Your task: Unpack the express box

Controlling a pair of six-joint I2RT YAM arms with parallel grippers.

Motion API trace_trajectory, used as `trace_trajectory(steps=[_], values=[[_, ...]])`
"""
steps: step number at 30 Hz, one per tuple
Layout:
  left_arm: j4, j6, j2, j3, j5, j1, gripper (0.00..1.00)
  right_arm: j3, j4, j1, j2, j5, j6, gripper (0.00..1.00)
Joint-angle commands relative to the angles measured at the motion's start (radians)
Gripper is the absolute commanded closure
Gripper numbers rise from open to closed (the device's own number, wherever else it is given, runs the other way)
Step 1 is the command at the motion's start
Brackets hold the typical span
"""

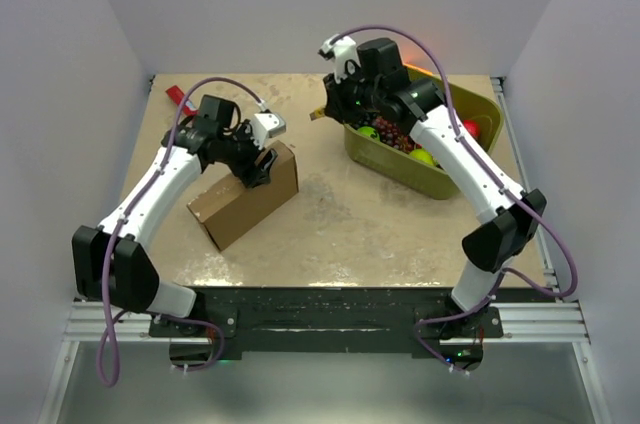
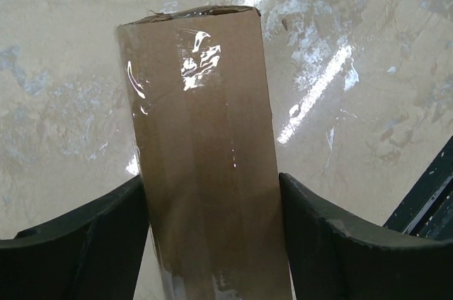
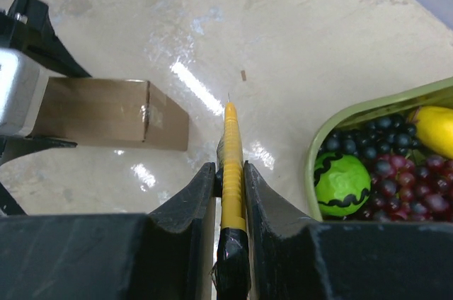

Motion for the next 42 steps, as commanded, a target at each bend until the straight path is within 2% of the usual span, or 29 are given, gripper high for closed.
trace_trajectory(steps=[1,6,11,23,42], values=[[0.039,-0.032,-0.060,-0.055,0.083,-0.001,0.31,-0.035,0.000,0.068,-0.064,0.066,0.017,1.00],[0.119,-0.067,-0.124,-0.127,0.046,-0.002,0.33,-0.044,-0.024,0.121,-0.058,0.051,0.054,1.00],[0.133,-0.096,-0.121,-0.126,-0.041,-0.005,0.34,0.002,-0.035,0.129,-0.022,0.085,0.111,1.00],[0.147,-0.127,-0.113,-0.138,-0.034,-0.005,0.34,0.058,-0.024,0.149,0.057,0.042,0.131,1.00],[0.168,-0.153,-0.107,-0.150,-0.029,-0.004,0.34,0.074,0.029,0.158,0.079,-0.006,0.143,1.00]])
